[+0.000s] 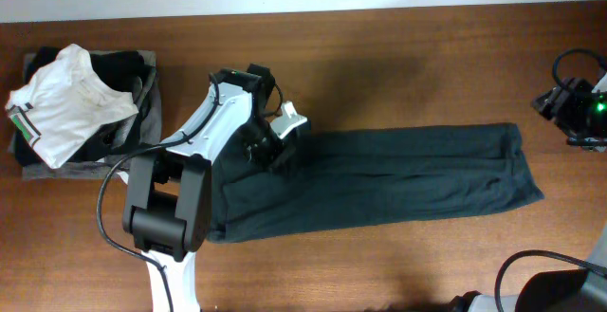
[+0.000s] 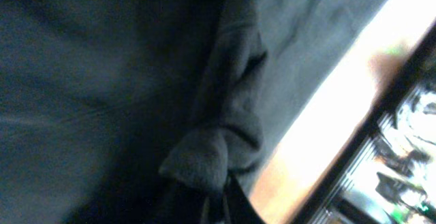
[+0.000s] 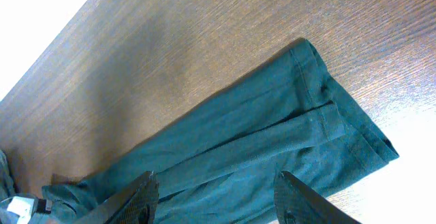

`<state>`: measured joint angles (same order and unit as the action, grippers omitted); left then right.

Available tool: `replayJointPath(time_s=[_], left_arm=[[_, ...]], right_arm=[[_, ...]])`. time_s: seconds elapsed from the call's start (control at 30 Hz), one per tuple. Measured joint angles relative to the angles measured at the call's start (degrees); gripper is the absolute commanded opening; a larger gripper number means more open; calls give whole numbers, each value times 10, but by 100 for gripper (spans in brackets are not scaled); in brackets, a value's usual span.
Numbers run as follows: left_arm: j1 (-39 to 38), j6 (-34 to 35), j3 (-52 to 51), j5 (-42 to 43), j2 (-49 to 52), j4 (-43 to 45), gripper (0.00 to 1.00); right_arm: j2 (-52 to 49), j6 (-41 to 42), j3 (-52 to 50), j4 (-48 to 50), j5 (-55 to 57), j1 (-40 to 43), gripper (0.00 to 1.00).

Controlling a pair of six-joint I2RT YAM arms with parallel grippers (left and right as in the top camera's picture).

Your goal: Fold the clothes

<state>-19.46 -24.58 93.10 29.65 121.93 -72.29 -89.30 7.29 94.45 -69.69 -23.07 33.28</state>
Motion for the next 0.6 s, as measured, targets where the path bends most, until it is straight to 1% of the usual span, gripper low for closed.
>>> replayJointPath(time_s=[0.03, 0.1, 0.13, 0.17, 0.2, 0.3, 0.33, 0.37, 0.4, 0.43, 0.47, 0.5, 0.53, 0.57, 0.6], left_arm=[[-13, 1, 0, 12, 0, -41, 26], [-40, 5, 1, 21, 0, -63, 25], [-51, 9, 1, 21, 0, -67, 12], [-62, 17, 1, 23, 0, -78, 2], [-67, 27, 2, 24, 0, -84, 1], [-100, 66, 2, 28, 0, -130, 1], [-108, 82, 2, 6, 0, -142, 1], [-113, 104, 2, -38, 0, -136, 1], [-111, 140, 3, -105, 0, -120, 0], [-91, 172, 8, -170, 0, -68, 0], [-57, 192, 15, -214, 0, -16, 0], [-38, 197, 17, -229, 0, -2, 0], [1, 187, 11, -223, 0, 55, 0], [30, 175, -8, -213, 0, 75, 0], [34, 167, -47, -202, -1, 82, 1]], right_arm=[[0, 0, 0, 0, 0, 0, 59], [0, 0, 0, 2, 0, 0, 59], [0, 0, 0, 3, 0, 0, 59], [0, 0, 0, 3, 0, 0, 59], [0, 0, 0, 3, 0, 0, 59], [0, 0, 0, 8, 0, 0, 60], [0, 0, 0, 9, 0, 0, 60], [0, 0, 0, 9, 0, 0, 60], [0, 0, 0, 9, 0, 0, 60], [0, 0, 0, 9, 0, 0, 60], [0, 0, 0, 9, 0, 0, 60], [0, 0, 0, 9, 0, 0, 60], [0, 0, 0, 8, 0, 0, 60], [0, 0, 0, 9, 0, 0, 60], [0, 0, 0, 9, 0, 0, 60]])
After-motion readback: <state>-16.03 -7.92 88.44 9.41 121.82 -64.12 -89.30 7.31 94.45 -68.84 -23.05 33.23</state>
